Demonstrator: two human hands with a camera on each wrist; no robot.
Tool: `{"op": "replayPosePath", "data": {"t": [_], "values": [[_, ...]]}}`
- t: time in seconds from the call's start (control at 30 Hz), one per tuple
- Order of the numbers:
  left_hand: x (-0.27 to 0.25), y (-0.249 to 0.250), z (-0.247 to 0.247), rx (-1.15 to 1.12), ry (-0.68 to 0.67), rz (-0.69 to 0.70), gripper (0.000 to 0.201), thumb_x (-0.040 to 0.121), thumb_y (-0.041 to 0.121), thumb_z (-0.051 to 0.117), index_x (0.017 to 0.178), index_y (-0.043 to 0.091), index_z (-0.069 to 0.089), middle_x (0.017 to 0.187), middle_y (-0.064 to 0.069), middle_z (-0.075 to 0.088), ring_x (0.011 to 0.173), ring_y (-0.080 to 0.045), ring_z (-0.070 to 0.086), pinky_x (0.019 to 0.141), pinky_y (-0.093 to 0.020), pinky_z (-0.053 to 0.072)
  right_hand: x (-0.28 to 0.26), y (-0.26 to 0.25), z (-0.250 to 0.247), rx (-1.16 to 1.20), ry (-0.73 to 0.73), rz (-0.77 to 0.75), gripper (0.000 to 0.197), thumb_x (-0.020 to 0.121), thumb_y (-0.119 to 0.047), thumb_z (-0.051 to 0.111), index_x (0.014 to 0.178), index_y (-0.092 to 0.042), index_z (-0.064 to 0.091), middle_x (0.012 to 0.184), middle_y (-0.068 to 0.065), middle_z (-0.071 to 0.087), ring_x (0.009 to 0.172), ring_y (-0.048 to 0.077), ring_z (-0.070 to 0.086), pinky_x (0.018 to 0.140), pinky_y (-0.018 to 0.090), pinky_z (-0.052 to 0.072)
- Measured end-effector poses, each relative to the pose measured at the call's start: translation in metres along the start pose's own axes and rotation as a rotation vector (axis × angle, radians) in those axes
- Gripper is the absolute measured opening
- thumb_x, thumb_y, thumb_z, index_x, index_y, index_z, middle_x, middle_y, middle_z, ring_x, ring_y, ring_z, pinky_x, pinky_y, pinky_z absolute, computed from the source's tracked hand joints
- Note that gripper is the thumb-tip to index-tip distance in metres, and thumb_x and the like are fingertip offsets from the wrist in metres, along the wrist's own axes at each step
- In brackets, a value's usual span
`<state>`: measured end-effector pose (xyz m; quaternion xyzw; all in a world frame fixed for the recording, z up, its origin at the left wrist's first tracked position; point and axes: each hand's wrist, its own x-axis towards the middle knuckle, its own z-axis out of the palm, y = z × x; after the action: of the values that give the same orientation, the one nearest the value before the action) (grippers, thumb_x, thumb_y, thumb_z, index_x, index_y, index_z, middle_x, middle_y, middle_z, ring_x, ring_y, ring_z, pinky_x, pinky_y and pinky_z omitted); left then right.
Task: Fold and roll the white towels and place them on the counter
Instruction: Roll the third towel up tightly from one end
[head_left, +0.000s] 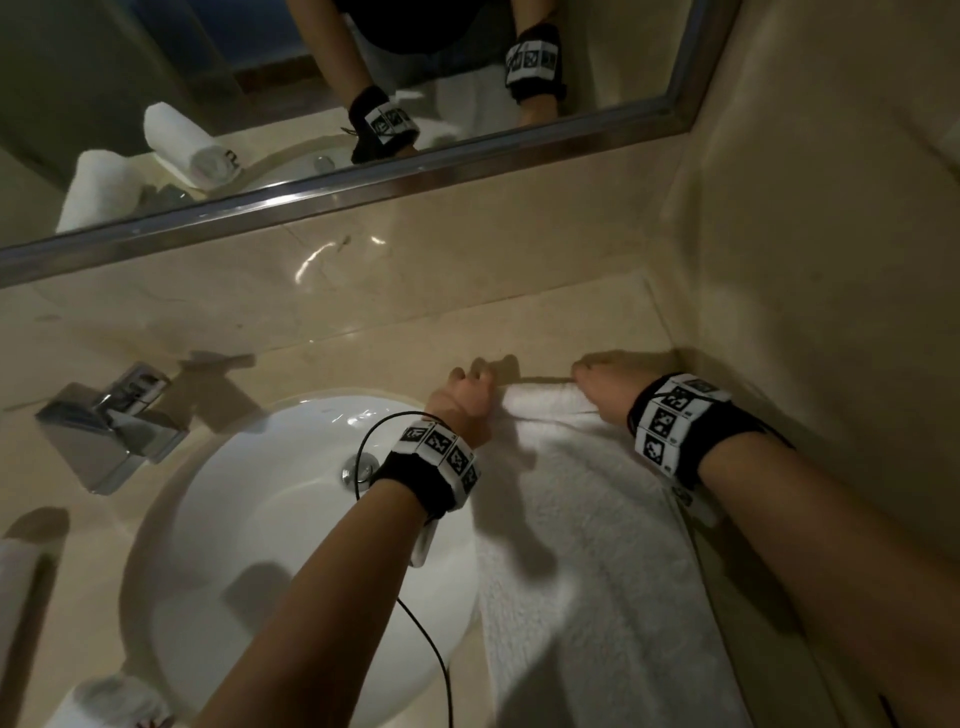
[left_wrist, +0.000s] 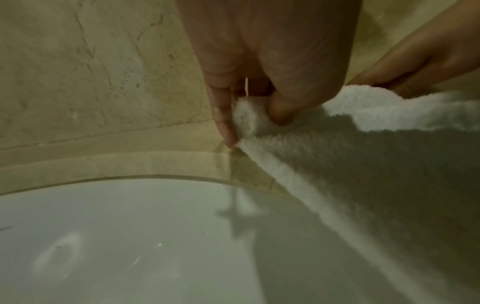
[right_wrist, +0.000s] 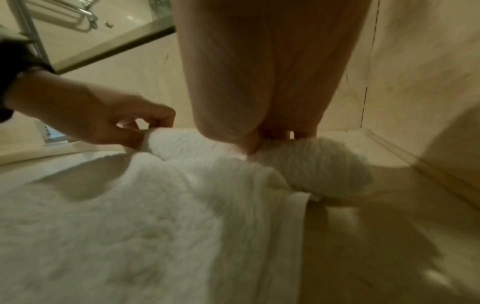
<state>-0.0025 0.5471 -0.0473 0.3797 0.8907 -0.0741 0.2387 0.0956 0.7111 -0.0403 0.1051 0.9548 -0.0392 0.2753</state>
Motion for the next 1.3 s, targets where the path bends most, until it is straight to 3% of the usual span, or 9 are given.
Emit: {"op": "replayPosePath", "data": {"t": [0.13, 0.43, 0.6, 0.93, 1.03, 1.1, 1.17, 1.27, 1.3], "values": [[0.009, 0.000, -0.004, -0.030, 0.016, -0.009, 0.063, 0.086, 0.007, 0.050, 0.140, 0.000, 0.018, 0.132, -0.015, 0.047, 0.124, -0.030, 0.037, 0.095, -0.042, 0.043, 0.014, 0.002, -0.003, -0.054, 0.034, 0.022, 0.046, 0.089, 0.002, 0.042, 0.134, 0.003, 0.033, 0.139, 0.021, 0.035, 0.131, 0.032, 0.034, 0.110, 0.036, 0.028], [0.040, -0.002, -0.019, -0.093, 0.032, -0.081, 0.058, 0.087, 0.006, 0.048, 0.139, 0.004, 0.021, 0.134, -0.011, 0.044, 0.126, -0.028, 0.033, 0.092, -0.041, 0.042, 0.054, 0.012, -0.015, -0.085, 0.096, 0.073, 0.040, 0.094, -0.001, 0.030, 0.134, -0.003, 0.034, 0.141, 0.017, 0.032, 0.132, 0.031, 0.028, 0.113, 0.036, 0.022], [0.041, -0.004, -0.019, -0.067, 0.069, -0.072, 0.054, 0.090, 0.010, 0.046, 0.139, 0.007, 0.023, 0.134, -0.009, 0.048, 0.126, -0.024, 0.037, 0.097, -0.037, 0.040, 0.056, 0.018, -0.022, -0.111, 0.058, 0.019, 0.050, 0.088, 0.004, 0.043, 0.136, -0.002, 0.031, 0.142, 0.016, 0.028, 0.134, 0.031, 0.025, 0.112, 0.038, 0.026], [0.023, 0.003, -0.013, 0.128, 0.084, 0.017, 0.033, 0.098, 0.008, 0.032, 0.130, 0.002, 0.038, 0.127, -0.014, 0.053, 0.114, -0.031, 0.056, 0.088, -0.039, 0.046, 0.033, 0.002, -0.011, -0.201, 0.196, 0.062, 0.036, 0.093, 0.001, 0.034, 0.128, 0.003, 0.039, 0.130, 0.019, 0.042, 0.119, 0.032, 0.046, 0.084, 0.039, 0.048], [0.015, 0.013, -0.012, 0.131, 0.060, 0.015, 0.038, 0.089, 0.002, 0.030, 0.111, -0.002, 0.061, 0.105, -0.018, 0.063, 0.093, -0.030, 0.065, 0.073, -0.032, 0.052, 0.028, -0.004, -0.007, -0.249, 0.224, 0.068, 0.034, 0.091, 0.003, 0.034, 0.123, 0.005, 0.045, 0.122, 0.018, 0.049, 0.109, 0.031, 0.055, 0.078, 0.038, 0.050], [0.007, 0.023, -0.015, 0.158, 0.115, -0.051, 0.047, 0.085, 0.006, 0.025, 0.102, -0.009, 0.067, 0.098, -0.027, 0.064, 0.087, -0.033, 0.066, 0.073, -0.033, 0.053, 0.022, -0.012, -0.009, -0.262, 0.238, 0.078, 0.034, 0.080, 0.005, 0.035, 0.099, 0.001, 0.064, 0.095, 0.014, 0.062, 0.081, 0.024, 0.065, 0.061, 0.030, 0.052], [0.008, 0.026, 0.004, 0.176, 0.069, -0.004, 0.058, 0.091, 0.008, 0.005, 0.123, -0.023, 0.042, 0.123, -0.043, 0.045, 0.114, -0.048, 0.051, 0.093, -0.046, 0.043, 0.018, -0.012, -0.004, -0.247, 0.270, 0.138, 0.029, 0.062, -0.003, 0.040, 0.059, -0.006, 0.069, 0.057, 0.005, 0.059, 0.044, 0.017, 0.058, 0.038, 0.020, 0.043], [-0.002, 0.027, 0.007, 0.272, 0.139, -0.103, 0.059, 0.091, 0.006, 0.013, 0.095, -0.015, 0.068, 0.099, -0.033, 0.065, 0.089, -0.043, 0.067, 0.070, -0.041, 0.057, 0.021, -0.011, 0.013, -0.243, 0.353, 0.109, 0.032, 0.057, 0.000, 0.034, 0.048, -0.004, 0.065, 0.046, 0.007, 0.053, 0.033, 0.019, 0.050, 0.033, 0.017, 0.038], [-0.001, 0.024, 0.014, 0.201, 0.097, -0.109, 0.051, 0.093, 0.004, 0.019, 0.101, -0.014, 0.066, 0.106, -0.032, 0.064, 0.096, -0.043, 0.065, 0.077, -0.042, 0.056, 0.019, -0.012, 0.013, -0.277, 0.376, 0.113, 0.036, 0.058, 0.003, 0.031, 0.050, -0.002, 0.065, 0.046, 0.008, 0.053, 0.033, 0.020, 0.051, 0.033, 0.018, 0.038]]}}
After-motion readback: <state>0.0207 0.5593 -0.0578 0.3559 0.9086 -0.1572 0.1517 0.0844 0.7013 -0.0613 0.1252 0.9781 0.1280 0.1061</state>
